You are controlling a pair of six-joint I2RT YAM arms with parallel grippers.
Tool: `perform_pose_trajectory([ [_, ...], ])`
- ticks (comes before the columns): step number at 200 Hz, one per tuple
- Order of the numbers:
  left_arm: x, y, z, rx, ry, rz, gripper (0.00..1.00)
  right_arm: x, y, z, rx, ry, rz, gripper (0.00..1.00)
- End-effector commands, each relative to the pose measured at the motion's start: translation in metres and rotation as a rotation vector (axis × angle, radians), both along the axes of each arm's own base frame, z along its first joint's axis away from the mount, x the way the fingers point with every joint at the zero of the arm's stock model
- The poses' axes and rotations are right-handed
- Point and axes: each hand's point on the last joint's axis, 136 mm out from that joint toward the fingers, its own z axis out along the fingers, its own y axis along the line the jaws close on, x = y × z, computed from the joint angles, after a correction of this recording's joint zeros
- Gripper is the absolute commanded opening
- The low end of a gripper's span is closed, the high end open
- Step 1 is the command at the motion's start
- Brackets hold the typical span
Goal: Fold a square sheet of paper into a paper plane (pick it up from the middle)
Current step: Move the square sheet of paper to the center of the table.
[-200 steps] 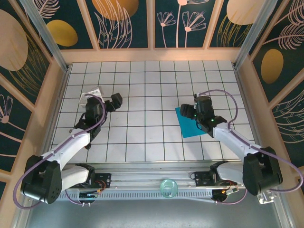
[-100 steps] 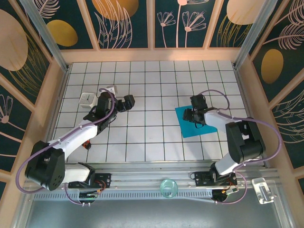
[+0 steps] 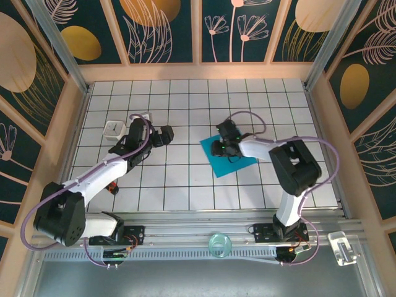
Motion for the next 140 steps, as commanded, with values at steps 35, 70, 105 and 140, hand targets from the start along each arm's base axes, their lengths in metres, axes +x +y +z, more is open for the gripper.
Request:
perform_pose_trajectory([
  [35, -0.017, 0.006, 0.023, -0.012, -0.007, 0.000, 0.98, -0.021, 0.108, 0.039, 0.158, -0.004, 0.285, 0.43],
  [70, -0.029, -0.024, 0.018, 0.023, 0.042, -0.146, 0.99, -0.008, 0.054, 0.104, 0.336, -0.088, 0.186, 0.50],
  [105, -0.037, -0.067, 0.007, 0.157, 0.088, -0.311, 0.99, 0.009, -0.057, 0.141, 0.365, -0.203, -0.055, 0.66],
  [140, -0.045, -0.118, -0.010, 0.333, 0.166, -0.502, 0.99, 0.012, -0.148, 0.149, 0.213, -0.306, -0.272, 0.79],
])
